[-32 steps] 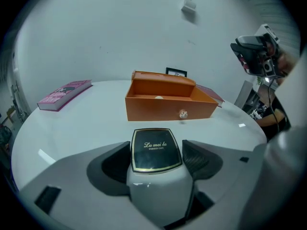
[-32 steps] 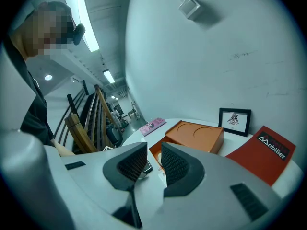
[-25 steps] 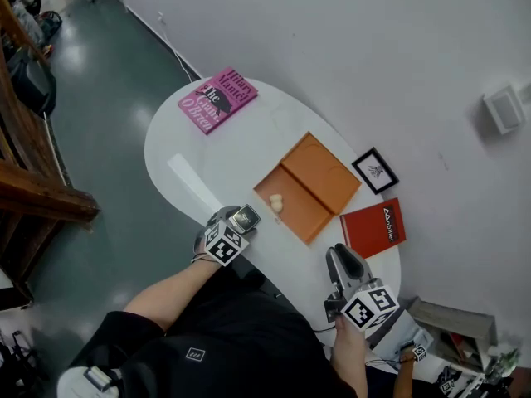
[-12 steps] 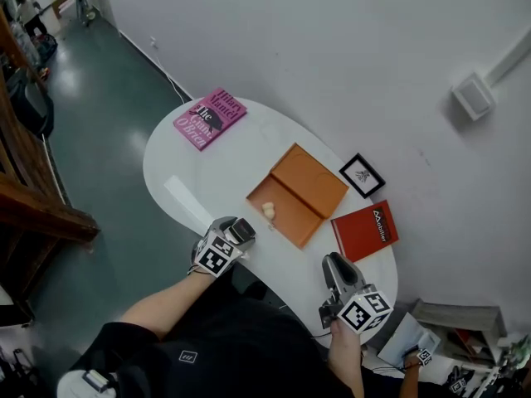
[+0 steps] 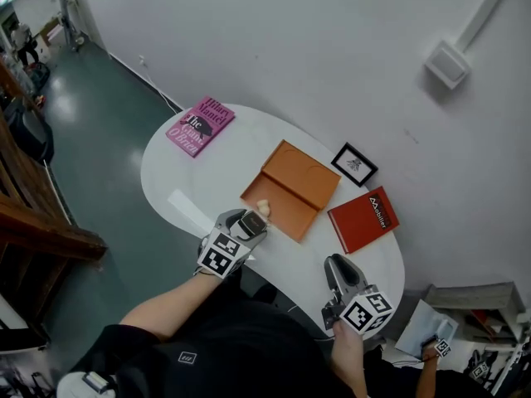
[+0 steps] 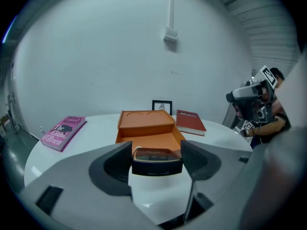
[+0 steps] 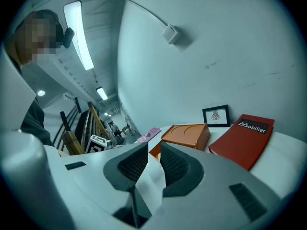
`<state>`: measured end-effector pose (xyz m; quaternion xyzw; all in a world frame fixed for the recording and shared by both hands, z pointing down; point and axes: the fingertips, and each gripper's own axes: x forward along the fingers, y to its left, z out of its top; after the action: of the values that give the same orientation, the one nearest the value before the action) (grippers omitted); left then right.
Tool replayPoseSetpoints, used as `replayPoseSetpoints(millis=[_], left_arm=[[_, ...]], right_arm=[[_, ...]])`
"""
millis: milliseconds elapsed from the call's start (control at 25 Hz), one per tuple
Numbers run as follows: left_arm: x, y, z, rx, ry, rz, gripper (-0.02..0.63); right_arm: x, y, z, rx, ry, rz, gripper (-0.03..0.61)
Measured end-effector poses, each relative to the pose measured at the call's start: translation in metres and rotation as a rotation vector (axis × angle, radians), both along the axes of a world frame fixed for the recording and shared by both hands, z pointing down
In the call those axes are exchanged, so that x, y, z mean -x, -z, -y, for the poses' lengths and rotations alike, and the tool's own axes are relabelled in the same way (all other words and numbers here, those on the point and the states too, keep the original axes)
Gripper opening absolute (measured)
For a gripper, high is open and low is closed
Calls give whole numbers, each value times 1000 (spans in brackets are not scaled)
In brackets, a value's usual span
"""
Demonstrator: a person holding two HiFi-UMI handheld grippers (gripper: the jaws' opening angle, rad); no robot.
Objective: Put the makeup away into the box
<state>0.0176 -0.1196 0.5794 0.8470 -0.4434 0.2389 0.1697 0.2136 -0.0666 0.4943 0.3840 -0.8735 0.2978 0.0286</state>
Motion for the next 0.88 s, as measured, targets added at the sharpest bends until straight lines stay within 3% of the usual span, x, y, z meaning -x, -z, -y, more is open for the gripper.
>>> replayPoseSetpoints(millis=[360, 880], left_arm=[[-46, 28, 28, -42, -77, -16, 322], [-105, -27, 71, 70, -170, -17, 322]], right_arm=[[-40, -8, -14, 5, -95, 18, 87], [-85, -35, -34, 97, -266, 6, 86]])
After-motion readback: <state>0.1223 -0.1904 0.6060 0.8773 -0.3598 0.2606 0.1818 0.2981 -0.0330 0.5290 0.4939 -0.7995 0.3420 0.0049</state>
